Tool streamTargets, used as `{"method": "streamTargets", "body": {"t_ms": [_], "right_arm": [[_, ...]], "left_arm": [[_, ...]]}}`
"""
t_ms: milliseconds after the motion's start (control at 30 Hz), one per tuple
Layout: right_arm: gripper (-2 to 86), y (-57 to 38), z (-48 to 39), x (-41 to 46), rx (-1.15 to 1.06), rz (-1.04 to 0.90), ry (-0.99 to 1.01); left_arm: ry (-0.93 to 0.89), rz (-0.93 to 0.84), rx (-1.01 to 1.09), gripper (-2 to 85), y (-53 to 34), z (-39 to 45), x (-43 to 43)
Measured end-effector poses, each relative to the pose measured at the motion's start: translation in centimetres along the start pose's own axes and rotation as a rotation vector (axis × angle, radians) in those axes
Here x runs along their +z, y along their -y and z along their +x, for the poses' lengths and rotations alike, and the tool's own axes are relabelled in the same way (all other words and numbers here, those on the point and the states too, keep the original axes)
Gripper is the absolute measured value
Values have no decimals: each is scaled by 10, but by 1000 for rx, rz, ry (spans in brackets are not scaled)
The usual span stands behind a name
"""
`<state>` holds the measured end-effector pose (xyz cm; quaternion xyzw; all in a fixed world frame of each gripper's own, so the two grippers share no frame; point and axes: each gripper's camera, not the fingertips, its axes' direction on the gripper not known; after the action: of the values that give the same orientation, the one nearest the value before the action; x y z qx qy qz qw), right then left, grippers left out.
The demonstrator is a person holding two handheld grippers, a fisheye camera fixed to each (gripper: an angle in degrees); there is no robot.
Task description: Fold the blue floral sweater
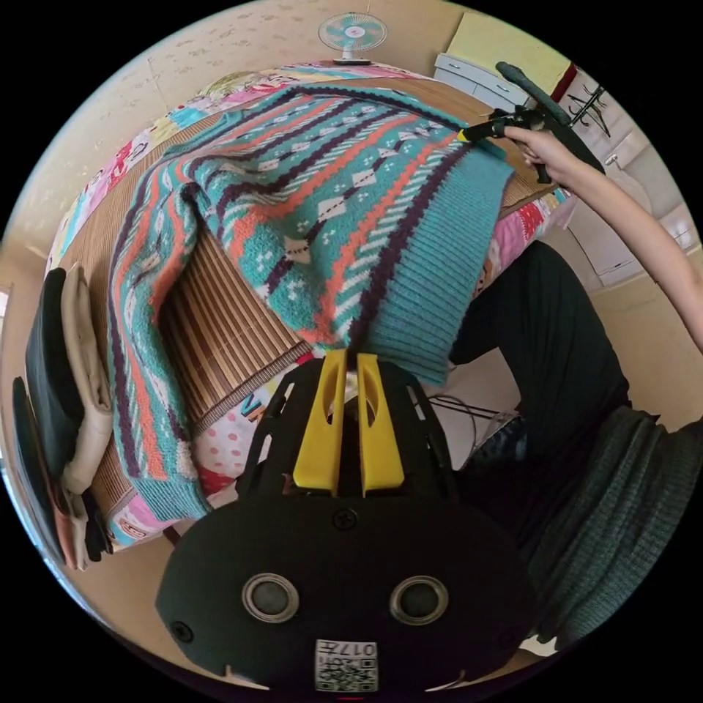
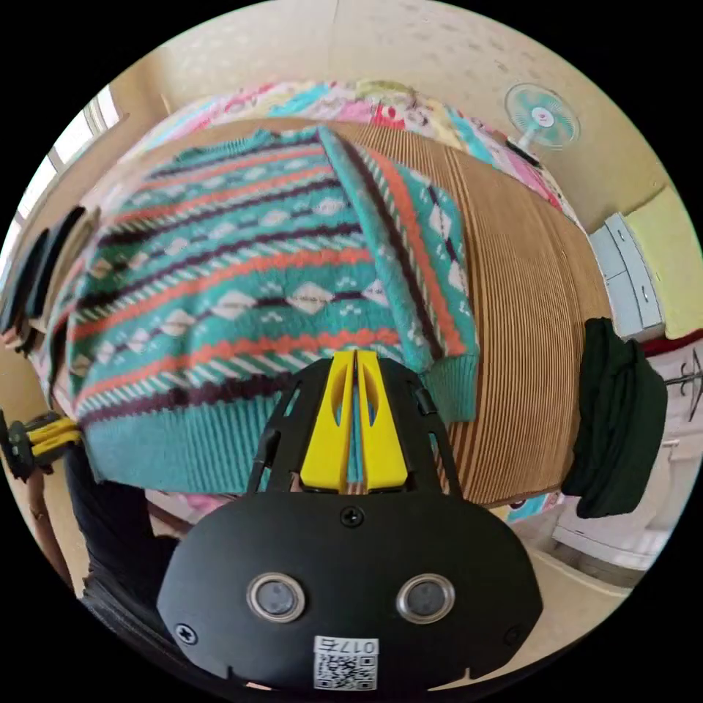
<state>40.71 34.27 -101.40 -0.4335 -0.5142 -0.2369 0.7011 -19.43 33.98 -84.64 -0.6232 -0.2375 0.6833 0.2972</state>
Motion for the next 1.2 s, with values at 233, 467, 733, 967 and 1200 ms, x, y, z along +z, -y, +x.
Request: {"method": "streamTargets", "body": {"t_ms": [233, 467, 733, 967, 1200], "right_arm": [[2, -78, -89, 14, -147, 63, -502], [3, -178, -89, -2, -118, -95, -445], [3, -252, -69, 1, -152, -127, -388], [3, -252, -29, -129, 52, 283, -103], [4, -186, -21, -110, -69, 207, 9]], "left_arm": [[338, -396, 54, -8, -97, -57, -12], [-412, 269, -718, 16, -257, -239, -143], [-1415, 1031, -1453, 193, -427, -364, -90], [-1523, 1128, -1745, 82, -464, -384, -110], [-1544, 1319, -1583, 39, -484, -397, -178]]}}
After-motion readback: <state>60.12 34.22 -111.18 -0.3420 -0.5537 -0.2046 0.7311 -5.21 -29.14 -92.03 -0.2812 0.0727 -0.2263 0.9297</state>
